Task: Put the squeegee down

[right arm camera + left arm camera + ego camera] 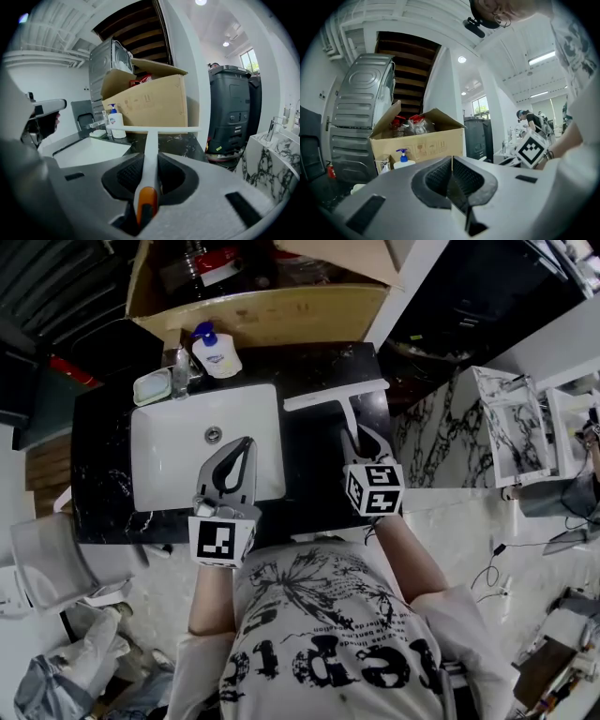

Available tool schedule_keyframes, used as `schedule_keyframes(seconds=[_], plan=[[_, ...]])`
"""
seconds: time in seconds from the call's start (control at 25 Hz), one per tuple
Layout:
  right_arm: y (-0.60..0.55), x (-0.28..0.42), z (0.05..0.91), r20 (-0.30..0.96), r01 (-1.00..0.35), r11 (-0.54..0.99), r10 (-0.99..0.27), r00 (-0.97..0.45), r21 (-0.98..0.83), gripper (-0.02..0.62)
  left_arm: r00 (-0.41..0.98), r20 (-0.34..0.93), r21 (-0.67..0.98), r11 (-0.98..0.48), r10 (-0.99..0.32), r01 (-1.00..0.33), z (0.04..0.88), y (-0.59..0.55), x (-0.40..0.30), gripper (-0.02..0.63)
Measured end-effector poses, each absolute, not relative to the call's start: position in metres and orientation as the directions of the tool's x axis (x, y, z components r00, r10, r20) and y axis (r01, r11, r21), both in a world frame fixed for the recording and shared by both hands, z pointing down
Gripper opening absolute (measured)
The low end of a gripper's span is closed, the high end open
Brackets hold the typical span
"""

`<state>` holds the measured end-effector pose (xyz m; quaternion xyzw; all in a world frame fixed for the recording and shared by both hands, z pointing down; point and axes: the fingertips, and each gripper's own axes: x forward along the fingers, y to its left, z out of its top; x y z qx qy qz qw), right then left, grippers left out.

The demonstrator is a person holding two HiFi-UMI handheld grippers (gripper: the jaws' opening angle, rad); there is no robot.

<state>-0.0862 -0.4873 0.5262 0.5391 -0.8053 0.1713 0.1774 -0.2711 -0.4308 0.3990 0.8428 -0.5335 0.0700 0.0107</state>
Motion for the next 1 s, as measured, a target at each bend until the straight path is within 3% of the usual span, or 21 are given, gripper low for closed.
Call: schedule_keyframes(seconds=[0.44, 1.0], plan=[[-0.515, -0.085, 0.594, 0.61, -0.958, 0.28, -0.749, -0.258, -0.062, 0.077, 0.46, 0.18, -0.021, -0.471, -0.869, -0.882, 0.433, -0.461, -0.289, 0.011], [-0.521, -0.091, 0.613, 0.691, -0.955, 0.296, -0.694, -0.205, 0.014, 0.078, 0.462, 0.227, 0.005, -0.474, -0.857, -0.881, 0.457, -0.463, -0.297, 0.011]])
